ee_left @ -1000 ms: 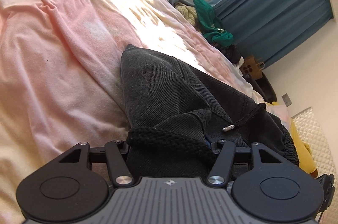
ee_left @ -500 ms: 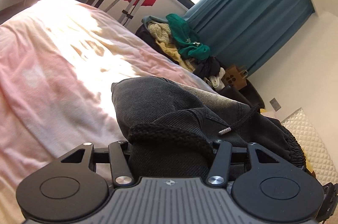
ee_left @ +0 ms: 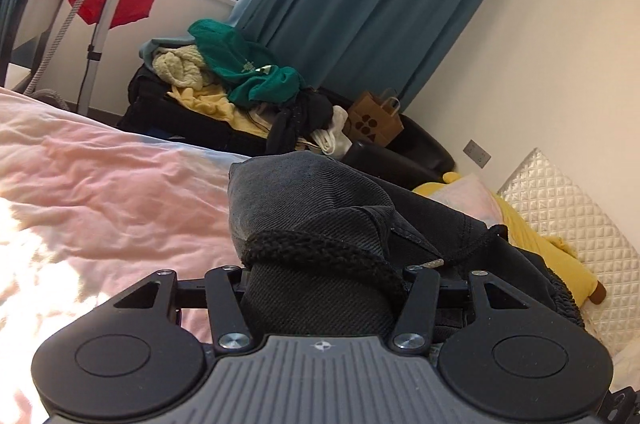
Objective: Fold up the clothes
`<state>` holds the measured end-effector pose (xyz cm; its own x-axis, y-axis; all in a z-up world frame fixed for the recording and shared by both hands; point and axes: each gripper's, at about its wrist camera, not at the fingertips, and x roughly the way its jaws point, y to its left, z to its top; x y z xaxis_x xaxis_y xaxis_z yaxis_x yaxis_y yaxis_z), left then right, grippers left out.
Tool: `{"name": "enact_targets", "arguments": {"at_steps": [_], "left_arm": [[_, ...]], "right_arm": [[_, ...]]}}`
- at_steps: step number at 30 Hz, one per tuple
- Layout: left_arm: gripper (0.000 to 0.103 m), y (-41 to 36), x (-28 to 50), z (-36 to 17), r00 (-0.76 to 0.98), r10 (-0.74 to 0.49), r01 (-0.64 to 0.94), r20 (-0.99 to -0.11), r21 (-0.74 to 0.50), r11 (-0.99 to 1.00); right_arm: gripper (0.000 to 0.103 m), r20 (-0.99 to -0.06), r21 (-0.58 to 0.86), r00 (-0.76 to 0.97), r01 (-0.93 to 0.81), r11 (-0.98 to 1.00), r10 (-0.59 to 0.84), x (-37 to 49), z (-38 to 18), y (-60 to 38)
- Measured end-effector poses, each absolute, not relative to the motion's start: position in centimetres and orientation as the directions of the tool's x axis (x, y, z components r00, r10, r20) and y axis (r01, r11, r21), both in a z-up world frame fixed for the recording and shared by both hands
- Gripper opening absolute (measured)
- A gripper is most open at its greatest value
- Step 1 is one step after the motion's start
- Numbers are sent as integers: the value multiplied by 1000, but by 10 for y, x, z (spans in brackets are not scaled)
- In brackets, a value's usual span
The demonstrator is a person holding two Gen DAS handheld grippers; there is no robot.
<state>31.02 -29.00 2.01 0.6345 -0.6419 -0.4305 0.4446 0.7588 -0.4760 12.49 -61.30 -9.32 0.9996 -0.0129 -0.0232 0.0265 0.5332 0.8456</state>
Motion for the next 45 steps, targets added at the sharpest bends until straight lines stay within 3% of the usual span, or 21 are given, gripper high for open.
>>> {"name": "enact_targets", "arguments": {"at_steps": [3,7,11,14,17,24,37,45], "left_arm": [[54,-329,326,-16,591,-655,478,-471,-450,755],[55,-356,343,-68,557,-624,469,-549,-412,781],[60,-352,348,-101,545,-611,466,-573,-399,790],[64,-343,343,-100,540,-596,465,-594,-380,800],[77,-340,337,-90,540,-558,448,-630,-345,824],[91,-317,304,-51,547,-533,464,-646,-296,835],[103,-251,176,59,685,-537,523,-491,-182,833],[103,-196,66,67,714,-543,569,-443,-85,818]], "right_arm": [[50,-57,877,995,88,472,-79,124,-136,-632],[50,-202,868,973,231,439,-112,130,-176,-640],[54,-280,869,953,302,392,-113,130,-198,-639],[61,-296,877,948,318,360,-117,128,-202,-635],[70,-334,869,935,356,343,-124,127,-198,-633],[72,-423,761,870,492,423,-252,103,-168,-601],[72,-370,489,833,552,675,-412,7,-63,-537],[72,-299,367,874,476,799,-383,-56,-20,-466]]}}
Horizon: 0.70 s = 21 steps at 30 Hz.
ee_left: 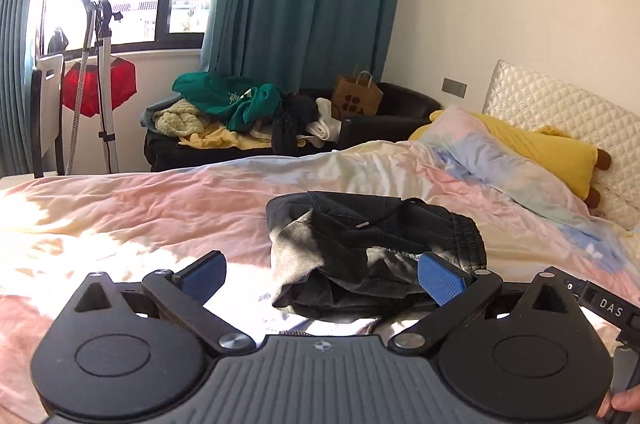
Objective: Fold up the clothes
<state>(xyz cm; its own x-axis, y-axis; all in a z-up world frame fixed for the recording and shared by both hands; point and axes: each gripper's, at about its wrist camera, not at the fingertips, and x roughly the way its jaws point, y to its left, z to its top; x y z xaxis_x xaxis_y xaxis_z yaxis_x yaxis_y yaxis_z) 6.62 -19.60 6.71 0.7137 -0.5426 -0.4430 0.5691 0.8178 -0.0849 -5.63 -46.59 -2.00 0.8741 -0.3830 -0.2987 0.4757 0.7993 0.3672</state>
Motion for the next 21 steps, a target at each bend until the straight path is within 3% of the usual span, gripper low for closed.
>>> {"name": "enact_targets", "arguments": {"at_steps": [7,8,10,16,18,21], "left_arm": [[103,-156,-11,74,774,-524,543,-355,-55,838],[103,-153,-19,75,782,-518,538,-346,-44,842],[103,-144,-32,76,799,-506,528,-326,-23,849],[103,-122,-55,73,835,-468,496,-290,30,868],[103,-116,-57,66,840,-462,489,-286,27,872],[103,-108,-52,51,837,-458,479,-300,-4,878]], "right_arm": [[73,-272,262,907,390,883,-320,-83,-8,-407],[80,-270,243,909,385,890,-319,-86,-9,-400],[80,-265,211,909,380,901,-321,-91,-11,-386],[81,-257,238,913,379,894,-318,-94,-10,-377],[94,-273,244,904,396,886,-329,-92,-12,-377],[95,-262,234,901,407,883,-346,-89,-15,-373]]}}
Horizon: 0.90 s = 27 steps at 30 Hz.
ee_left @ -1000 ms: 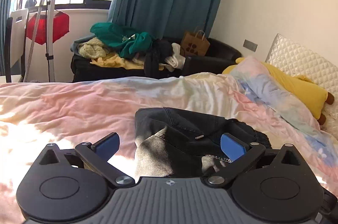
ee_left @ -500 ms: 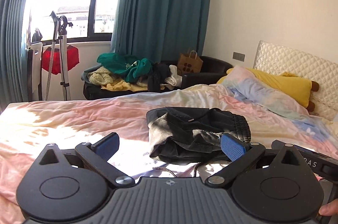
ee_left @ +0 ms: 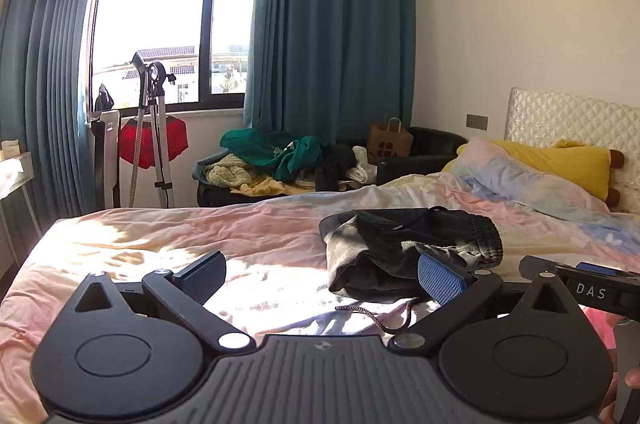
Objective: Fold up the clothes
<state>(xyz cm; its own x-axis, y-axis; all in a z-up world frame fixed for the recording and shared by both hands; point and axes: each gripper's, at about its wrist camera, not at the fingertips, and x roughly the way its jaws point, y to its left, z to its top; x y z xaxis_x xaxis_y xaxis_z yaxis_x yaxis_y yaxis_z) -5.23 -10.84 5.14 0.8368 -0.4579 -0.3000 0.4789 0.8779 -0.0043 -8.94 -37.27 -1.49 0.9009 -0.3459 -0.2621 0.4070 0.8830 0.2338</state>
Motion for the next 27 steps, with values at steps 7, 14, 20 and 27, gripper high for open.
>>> {"name": "enact_targets", "arguments": {"at_steps": [7,14,20,27], "left_arm": [[103,-106,-34,29,834,-425,467,-352,39,883],[103,-105,-23,26,827,-425,464,-368,19,886],[103,-108,-22,26,827,-417,461,-378,30,887],[103,-112,-29,26,833,-410,458,-370,48,888]], "right_arm": [[95,-282,167,872,456,874,-401,-71,-23,-362],[95,-309,164,868,452,877,-389,-62,-30,-360],[95,-318,151,864,452,879,-390,-60,-30,-358],[95,-319,126,859,456,881,-400,-60,-31,-356]]}}
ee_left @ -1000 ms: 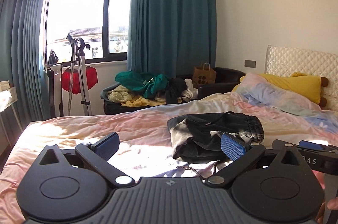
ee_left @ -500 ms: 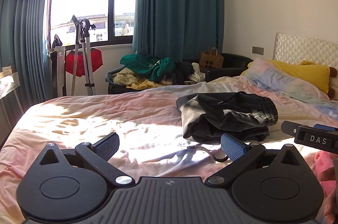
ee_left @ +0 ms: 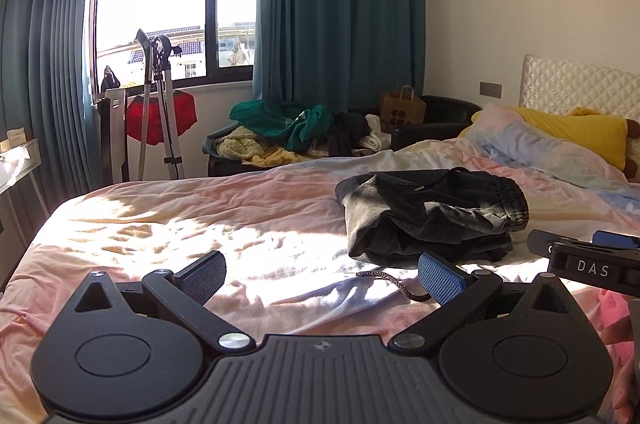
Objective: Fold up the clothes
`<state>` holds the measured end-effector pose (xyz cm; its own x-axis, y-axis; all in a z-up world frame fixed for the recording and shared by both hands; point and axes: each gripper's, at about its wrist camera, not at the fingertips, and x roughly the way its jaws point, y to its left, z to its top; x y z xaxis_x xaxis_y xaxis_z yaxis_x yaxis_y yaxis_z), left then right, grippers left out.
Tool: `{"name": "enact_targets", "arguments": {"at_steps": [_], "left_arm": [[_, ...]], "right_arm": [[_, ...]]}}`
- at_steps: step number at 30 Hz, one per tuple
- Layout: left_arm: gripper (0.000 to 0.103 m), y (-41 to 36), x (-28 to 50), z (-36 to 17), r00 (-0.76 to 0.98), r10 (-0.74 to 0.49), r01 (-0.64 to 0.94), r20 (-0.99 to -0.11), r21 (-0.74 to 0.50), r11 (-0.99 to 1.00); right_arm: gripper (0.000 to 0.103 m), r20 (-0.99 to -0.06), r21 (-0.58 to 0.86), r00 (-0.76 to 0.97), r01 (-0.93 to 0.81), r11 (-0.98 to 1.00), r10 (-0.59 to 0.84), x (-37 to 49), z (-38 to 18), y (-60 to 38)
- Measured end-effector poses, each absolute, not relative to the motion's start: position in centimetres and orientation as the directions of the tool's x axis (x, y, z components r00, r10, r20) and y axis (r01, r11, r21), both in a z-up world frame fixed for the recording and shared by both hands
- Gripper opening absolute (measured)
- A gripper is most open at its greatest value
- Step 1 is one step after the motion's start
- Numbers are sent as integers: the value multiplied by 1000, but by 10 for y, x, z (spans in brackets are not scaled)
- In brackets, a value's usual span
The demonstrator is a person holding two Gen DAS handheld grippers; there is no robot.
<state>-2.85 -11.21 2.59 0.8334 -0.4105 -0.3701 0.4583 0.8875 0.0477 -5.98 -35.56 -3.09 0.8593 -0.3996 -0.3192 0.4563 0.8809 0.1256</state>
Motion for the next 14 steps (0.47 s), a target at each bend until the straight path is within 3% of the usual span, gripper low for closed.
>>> {"name": "enact_targets", "arguments": {"at_steps": [14], "left_arm": [[103,-103,-34,30,842,-407,446,-354,33,894]], "right_arm": [[95,-314,88,856,458,884,-412,-59,-31,-349]]}}
